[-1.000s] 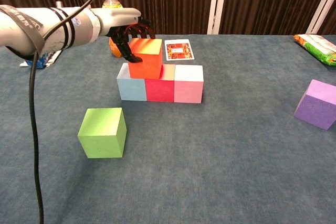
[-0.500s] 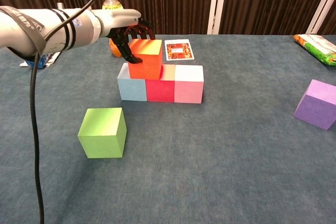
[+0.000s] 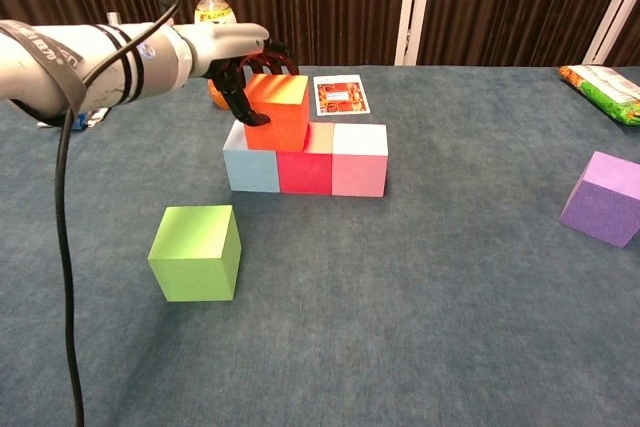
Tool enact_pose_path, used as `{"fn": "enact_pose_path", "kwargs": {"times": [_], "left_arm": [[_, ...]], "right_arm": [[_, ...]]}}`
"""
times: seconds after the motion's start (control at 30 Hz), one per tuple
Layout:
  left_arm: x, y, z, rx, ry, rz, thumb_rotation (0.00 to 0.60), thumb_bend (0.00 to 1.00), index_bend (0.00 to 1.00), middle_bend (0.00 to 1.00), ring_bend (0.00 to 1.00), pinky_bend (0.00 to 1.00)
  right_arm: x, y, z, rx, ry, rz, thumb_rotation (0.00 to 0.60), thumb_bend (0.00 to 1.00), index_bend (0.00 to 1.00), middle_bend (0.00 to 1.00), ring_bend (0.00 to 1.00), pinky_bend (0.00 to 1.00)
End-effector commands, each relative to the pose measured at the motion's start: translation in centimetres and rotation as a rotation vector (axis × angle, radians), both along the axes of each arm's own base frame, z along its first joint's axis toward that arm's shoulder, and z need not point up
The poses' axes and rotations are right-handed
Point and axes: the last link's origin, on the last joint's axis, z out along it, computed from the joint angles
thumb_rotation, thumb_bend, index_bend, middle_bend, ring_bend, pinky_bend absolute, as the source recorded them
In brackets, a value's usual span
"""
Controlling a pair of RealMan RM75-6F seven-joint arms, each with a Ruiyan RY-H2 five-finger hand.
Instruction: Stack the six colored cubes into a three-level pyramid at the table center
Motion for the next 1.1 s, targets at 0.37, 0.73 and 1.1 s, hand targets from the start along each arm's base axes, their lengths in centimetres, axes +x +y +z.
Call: {"fn": "enact_pose_path", "kwargs": {"times": [0.37, 0.73, 1.1], "left_arm": [[0.0, -0.8, 1.1, 0.009, -0.004, 0.011, 0.600, 0.35, 0.02, 0.02, 0.04, 0.23], [-2.7, -3.2, 6.0, 0.092, -0.121, 0.031, 0.600, 0.35, 0.00, 0.00, 0.01, 0.19], [-8.0, -6.1, 8.5, 0.134, -0.164, 0.064, 0.600, 0.35, 0.02, 0.02, 0.01, 0.17]], "right_arm": [[0.0, 0.0, 0.3, 0.004, 0.004, 0.009, 0.600, 0.30, 0.01, 0.18, 0.00, 0.02], [-1.5, -2.0, -0.6, 0.171, 0.189, 0.045, 0.600, 0.29, 0.02, 0.18, 0.00, 0.08], [-2.9, -4.3, -4.5, 0.259, 0.386, 0.113, 0.600, 0.18, 0.03, 0.18, 0.00, 0.09]]}}
